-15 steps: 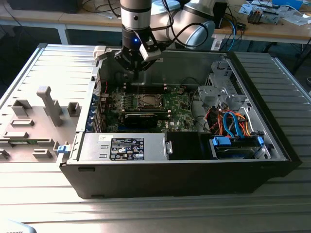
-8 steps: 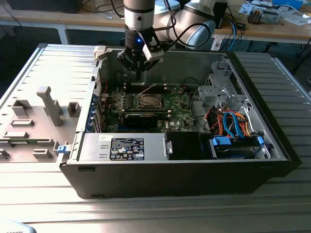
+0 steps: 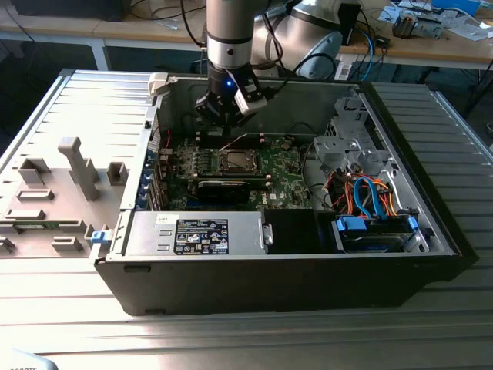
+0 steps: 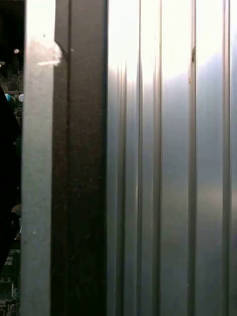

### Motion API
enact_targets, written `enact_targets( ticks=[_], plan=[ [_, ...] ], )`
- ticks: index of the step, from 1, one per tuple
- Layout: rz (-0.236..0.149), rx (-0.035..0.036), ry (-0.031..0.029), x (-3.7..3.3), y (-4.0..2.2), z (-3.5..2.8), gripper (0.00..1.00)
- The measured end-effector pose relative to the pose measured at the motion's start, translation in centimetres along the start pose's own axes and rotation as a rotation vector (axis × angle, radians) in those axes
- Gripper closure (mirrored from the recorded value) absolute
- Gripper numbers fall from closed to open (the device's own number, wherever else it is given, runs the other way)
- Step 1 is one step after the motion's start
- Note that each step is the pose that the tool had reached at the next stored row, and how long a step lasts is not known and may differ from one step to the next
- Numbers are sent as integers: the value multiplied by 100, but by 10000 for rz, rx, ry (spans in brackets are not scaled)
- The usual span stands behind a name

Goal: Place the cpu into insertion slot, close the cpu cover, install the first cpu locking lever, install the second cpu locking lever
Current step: 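Install the first cpu locking lever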

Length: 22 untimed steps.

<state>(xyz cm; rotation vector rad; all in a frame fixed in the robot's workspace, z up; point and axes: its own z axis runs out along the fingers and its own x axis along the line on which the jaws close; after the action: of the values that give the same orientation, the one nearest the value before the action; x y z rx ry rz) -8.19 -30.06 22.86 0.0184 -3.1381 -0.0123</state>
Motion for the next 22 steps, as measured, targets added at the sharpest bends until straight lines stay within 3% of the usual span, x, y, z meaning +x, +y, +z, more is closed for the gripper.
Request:
enact_targets(
  ticks=[1, 22],
  plan=[
    [-2, -3, -1, -2, 0, 28, 89],
    [-9, -2, 1, 2, -1, 103, 89]
  ],
)
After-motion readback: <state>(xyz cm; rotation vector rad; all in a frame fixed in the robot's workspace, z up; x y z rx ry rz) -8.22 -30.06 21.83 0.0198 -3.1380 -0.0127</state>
